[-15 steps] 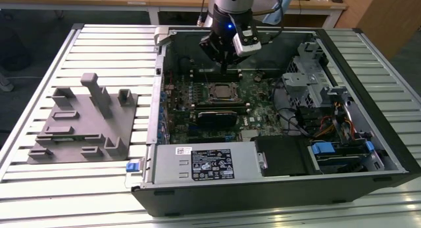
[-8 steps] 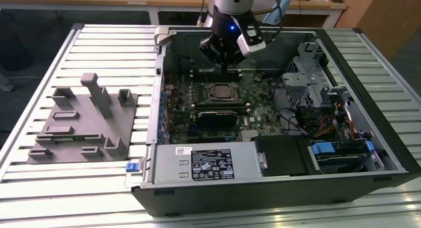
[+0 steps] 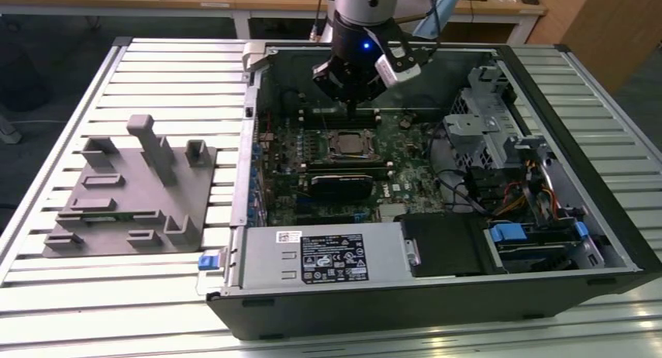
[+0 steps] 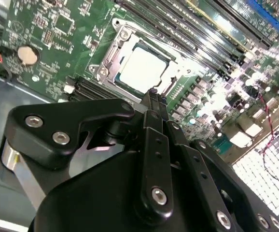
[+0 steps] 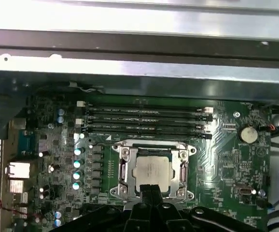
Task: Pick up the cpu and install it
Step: 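Install the first cpu locking lever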
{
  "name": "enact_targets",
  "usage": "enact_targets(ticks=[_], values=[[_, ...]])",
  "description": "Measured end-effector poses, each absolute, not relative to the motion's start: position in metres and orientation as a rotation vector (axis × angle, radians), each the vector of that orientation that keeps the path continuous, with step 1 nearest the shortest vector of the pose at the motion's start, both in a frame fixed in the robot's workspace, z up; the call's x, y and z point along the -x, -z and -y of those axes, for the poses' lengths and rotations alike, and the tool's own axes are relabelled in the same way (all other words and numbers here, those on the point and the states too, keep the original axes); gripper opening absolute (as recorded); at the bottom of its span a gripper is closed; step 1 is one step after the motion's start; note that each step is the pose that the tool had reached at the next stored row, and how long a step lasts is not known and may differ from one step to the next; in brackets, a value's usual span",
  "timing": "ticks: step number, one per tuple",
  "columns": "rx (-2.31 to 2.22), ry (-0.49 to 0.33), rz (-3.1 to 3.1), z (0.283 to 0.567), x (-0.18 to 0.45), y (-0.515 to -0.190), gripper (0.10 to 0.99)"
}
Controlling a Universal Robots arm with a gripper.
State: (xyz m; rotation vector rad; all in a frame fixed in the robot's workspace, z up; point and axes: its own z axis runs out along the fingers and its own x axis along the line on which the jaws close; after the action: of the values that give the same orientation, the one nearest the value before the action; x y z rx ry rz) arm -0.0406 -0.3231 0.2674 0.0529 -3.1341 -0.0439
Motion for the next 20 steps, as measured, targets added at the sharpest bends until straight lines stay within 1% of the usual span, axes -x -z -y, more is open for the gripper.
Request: enact_targets(ticks=[10,15,20], values=[[-0.053,0.053,3.147,0.323,0.083,-0.266,0.106],[-0.053,0.053,3.147,0.315,0.092,-0.263,0.106],[-0.053,0.053,3.147,0.314,0.1,-0.261,0.106]])
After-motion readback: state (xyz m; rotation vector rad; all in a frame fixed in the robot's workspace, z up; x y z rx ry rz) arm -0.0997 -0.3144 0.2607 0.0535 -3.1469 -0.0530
